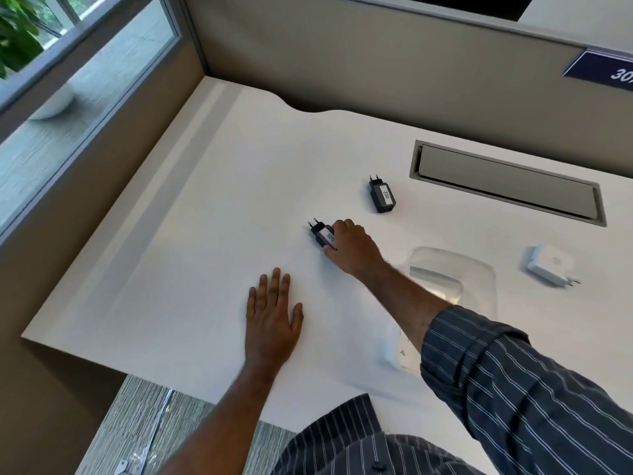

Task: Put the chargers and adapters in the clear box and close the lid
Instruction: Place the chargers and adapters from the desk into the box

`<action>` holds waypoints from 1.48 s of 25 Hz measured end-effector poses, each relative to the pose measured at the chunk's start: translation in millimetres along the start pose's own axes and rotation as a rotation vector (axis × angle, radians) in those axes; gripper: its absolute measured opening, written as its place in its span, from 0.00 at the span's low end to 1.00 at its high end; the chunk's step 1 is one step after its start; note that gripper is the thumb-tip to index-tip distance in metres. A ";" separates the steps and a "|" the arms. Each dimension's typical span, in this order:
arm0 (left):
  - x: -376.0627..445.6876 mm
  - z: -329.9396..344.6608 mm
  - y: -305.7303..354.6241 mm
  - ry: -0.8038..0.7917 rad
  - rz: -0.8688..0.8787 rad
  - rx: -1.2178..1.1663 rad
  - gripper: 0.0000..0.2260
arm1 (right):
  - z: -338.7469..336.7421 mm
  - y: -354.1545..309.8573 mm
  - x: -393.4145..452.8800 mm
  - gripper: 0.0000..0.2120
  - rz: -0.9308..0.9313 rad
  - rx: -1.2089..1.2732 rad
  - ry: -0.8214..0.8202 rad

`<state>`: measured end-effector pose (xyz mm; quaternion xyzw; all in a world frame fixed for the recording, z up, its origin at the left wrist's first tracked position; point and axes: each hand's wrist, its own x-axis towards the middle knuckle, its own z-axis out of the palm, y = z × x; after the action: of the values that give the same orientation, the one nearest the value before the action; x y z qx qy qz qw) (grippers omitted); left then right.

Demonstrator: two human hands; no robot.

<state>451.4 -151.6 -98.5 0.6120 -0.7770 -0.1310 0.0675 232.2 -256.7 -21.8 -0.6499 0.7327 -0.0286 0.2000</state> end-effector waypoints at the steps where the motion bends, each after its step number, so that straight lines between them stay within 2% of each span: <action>1: 0.0 -0.7 0.2 -0.002 0.001 0.002 0.30 | -2.2 0.7 -1.2 0.19 0.001 0.015 -0.003; 12: -1.1 -4.0 0.2 -0.019 -0.005 0.001 0.30 | -50.3 15.4 -73.5 0.18 -0.009 0.323 0.166; 16: -1.3 -3.5 0.6 -0.030 -0.005 -0.003 0.31 | -64.5 34.4 -115.3 0.17 0.077 0.456 0.180; 24: -0.6 -3.7 1.1 -0.023 0.020 0.019 0.32 | -60.8 95.2 -197.7 0.19 0.268 0.501 0.201; 30: -1.3 -6.8 4.5 -0.019 0.023 0.023 0.32 | -39.5 120.6 -224.8 0.18 0.393 0.475 0.100; 37: -1.0 -9.1 5.6 -0.015 0.022 -0.012 0.33 | -18.1 127.2 -226.4 0.19 0.427 0.221 -0.082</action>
<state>448.8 -150.5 -88.2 0.6020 -0.7833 -0.1396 0.0667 123.6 -22.8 14.3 -0.4551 0.8371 -0.0390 0.3010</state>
